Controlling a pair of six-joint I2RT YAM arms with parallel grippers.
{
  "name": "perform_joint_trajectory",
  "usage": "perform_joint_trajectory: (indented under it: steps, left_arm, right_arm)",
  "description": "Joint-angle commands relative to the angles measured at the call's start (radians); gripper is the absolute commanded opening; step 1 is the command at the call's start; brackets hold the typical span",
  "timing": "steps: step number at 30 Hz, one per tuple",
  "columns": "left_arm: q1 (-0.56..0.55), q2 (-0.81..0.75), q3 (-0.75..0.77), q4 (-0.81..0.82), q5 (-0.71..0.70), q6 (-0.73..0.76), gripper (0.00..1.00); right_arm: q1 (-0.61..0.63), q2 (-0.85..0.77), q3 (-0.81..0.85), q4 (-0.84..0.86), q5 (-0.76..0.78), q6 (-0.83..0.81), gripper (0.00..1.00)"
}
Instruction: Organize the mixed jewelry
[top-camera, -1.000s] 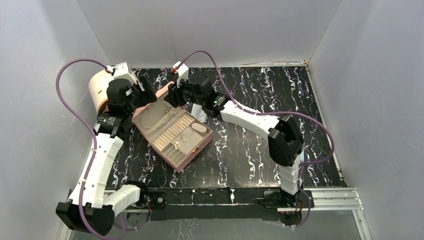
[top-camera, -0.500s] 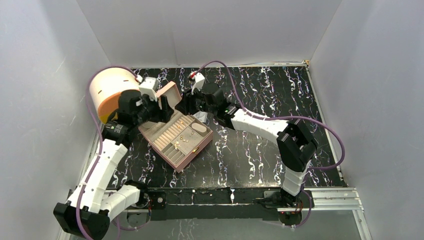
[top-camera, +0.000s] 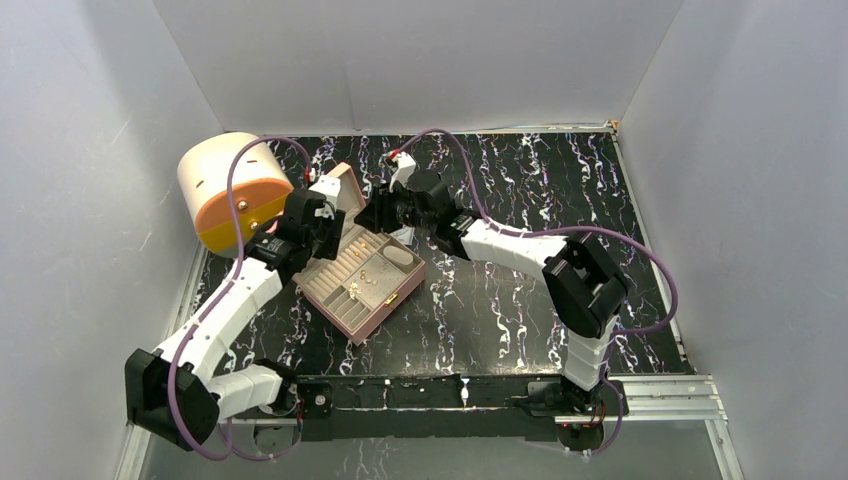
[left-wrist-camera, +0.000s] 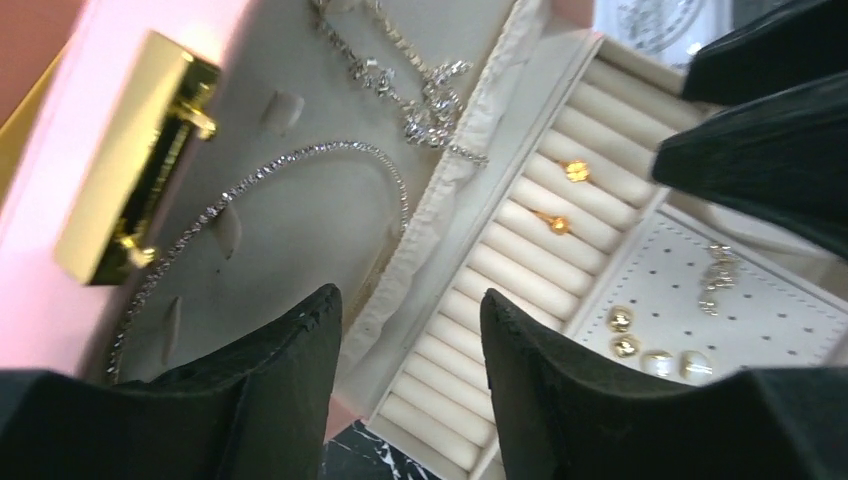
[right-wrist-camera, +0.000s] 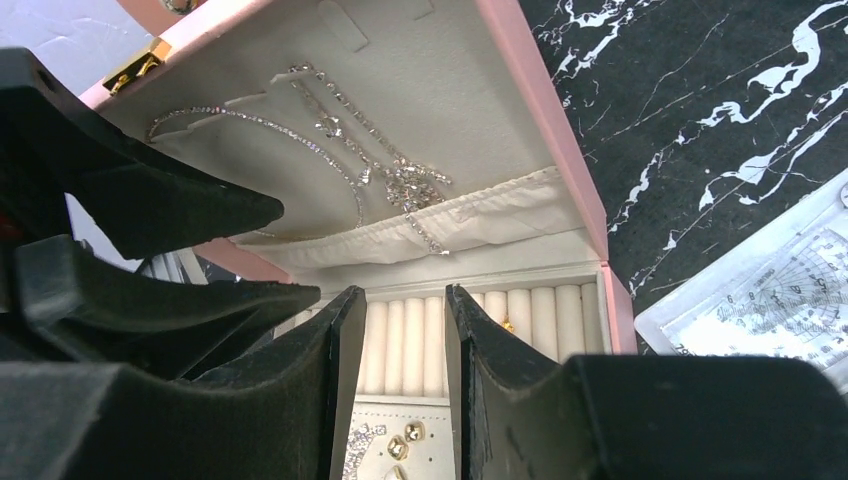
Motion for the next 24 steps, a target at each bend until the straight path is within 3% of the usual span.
perform_joint_trajectory:
  steps: [1, 18, 24]
  left_arm:
    - [-0.009, 0.023, -0.025, 0.049, -0.082, 0.016, 0.48]
    - [-0.012, 0.071, -0.101, 0.140, -0.136, 0.015, 0.42]
    - [-0.012, 0.064, -0.101, 0.139, -0.108, 0.016, 0.33]
  right_arm:
    - [-0.008, 0.004, 0.003, 0.071, -0.017, 0.015, 0.43]
    - [-0.010, 0.062, 0.043, 0.068, -0.048, 0.015, 0.40]
    - [-0.011, 0.078, 0.053, 0.067, -0.049, 0.010, 0.40]
